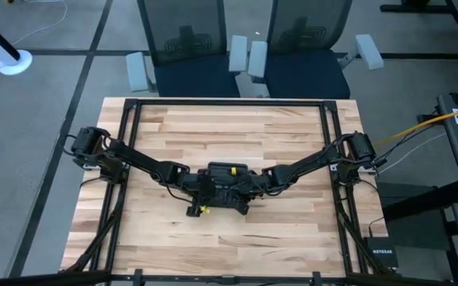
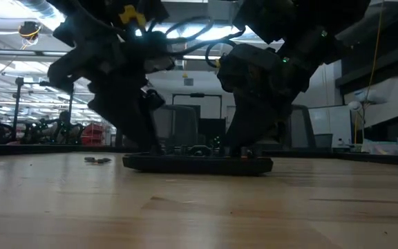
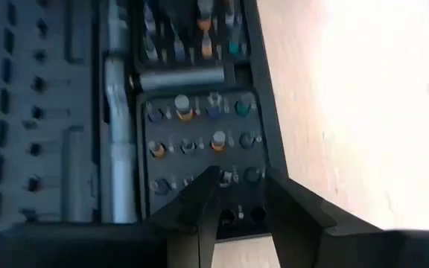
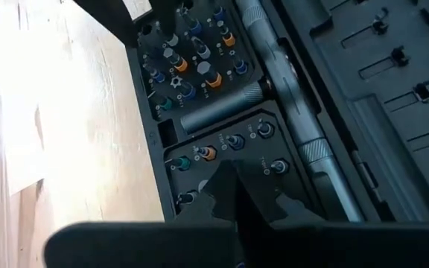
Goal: Prefit tool cases
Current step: Remove the blue socket bit from the black prefit tool case
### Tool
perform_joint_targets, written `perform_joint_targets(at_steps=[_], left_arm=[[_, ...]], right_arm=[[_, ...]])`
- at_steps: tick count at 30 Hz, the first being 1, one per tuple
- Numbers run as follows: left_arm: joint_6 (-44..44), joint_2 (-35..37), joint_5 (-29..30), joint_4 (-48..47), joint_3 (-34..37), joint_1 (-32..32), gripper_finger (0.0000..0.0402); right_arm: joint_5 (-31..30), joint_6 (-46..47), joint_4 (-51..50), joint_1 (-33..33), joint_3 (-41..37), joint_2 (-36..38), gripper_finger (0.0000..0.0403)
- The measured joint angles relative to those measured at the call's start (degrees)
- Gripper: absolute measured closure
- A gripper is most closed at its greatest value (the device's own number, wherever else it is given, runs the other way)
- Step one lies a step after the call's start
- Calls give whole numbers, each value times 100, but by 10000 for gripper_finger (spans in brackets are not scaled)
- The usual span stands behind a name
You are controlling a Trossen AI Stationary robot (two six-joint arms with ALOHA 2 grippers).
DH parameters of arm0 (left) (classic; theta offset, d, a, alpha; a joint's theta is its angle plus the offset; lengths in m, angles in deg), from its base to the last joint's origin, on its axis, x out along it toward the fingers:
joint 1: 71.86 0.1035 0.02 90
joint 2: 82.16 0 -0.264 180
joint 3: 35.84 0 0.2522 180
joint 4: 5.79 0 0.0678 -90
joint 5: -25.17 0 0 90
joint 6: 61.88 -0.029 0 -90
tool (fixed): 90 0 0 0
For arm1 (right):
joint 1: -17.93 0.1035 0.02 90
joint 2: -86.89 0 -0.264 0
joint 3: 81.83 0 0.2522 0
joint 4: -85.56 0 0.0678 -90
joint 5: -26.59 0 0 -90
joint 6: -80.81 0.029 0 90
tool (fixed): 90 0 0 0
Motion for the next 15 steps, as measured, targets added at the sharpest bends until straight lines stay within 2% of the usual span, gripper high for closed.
perform_joint_targets(at_steps=[8, 15], left_arm=[[-85, 239, 114, 56, -11, -42, 316], [-189, 9, -292, 210, -11, 4, 316]], right_arm=[[-4, 0, -1, 0, -1, 0, 403], [-5, 0, -1, 0, -1, 0, 403]])
